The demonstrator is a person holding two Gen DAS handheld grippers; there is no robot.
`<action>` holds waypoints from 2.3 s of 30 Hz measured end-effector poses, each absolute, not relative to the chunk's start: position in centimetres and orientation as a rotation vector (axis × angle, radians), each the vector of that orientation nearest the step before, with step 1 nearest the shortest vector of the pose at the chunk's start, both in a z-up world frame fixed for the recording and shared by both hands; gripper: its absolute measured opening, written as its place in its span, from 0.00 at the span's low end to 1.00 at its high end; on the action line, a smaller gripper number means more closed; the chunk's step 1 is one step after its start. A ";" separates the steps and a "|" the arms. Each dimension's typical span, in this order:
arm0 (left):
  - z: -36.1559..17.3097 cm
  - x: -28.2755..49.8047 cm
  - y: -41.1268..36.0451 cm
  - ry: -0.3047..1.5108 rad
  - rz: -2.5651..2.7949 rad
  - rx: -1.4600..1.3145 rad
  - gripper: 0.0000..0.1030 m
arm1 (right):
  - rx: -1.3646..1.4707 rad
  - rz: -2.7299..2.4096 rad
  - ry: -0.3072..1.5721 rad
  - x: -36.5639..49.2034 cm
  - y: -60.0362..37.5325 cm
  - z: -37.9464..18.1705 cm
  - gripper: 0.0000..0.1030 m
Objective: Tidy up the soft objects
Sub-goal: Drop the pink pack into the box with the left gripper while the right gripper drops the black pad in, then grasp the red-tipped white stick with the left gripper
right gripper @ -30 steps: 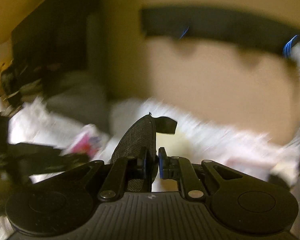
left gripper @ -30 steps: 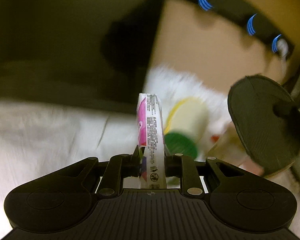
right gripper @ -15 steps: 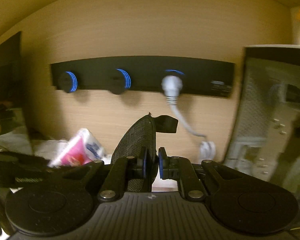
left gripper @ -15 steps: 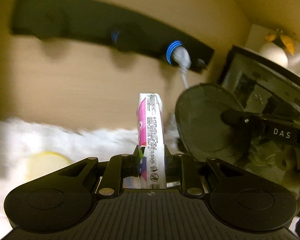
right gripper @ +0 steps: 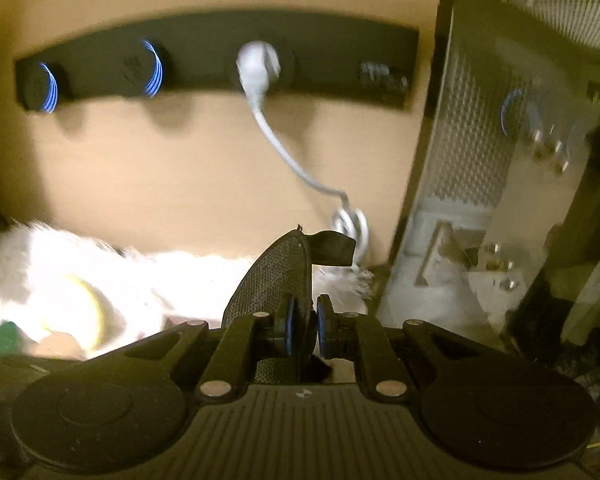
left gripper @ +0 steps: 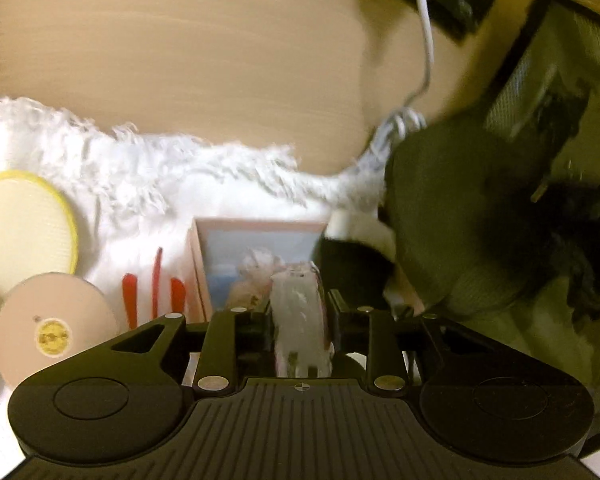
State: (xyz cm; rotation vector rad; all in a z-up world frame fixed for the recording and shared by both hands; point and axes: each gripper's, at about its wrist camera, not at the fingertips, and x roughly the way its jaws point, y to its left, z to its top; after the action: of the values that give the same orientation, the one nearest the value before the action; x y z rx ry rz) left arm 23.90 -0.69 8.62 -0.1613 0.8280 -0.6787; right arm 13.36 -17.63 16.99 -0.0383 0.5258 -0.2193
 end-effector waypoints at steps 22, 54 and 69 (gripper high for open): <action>9.4 24.5 1.2 0.848 -0.763 -0.184 0.24 | 0.017 -0.204 0.630 15.2 -17.2 7.3 0.29; 10.4 17.0 12.1 0.612 -0.490 -0.089 0.27 | 0.014 -0.165 0.617 3.0 -13.6 6.4 0.48; 5.9 14.6 24.2 0.762 -0.298 -0.178 0.27 | 0.012 0.145 0.670 11.4 -4.5 10.3 0.54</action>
State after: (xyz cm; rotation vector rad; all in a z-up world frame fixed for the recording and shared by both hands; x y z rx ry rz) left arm 14.60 24.17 5.89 -0.1784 0.7618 -0.2979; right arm 11.44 -4.55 10.34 0.0125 0.6695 0.1455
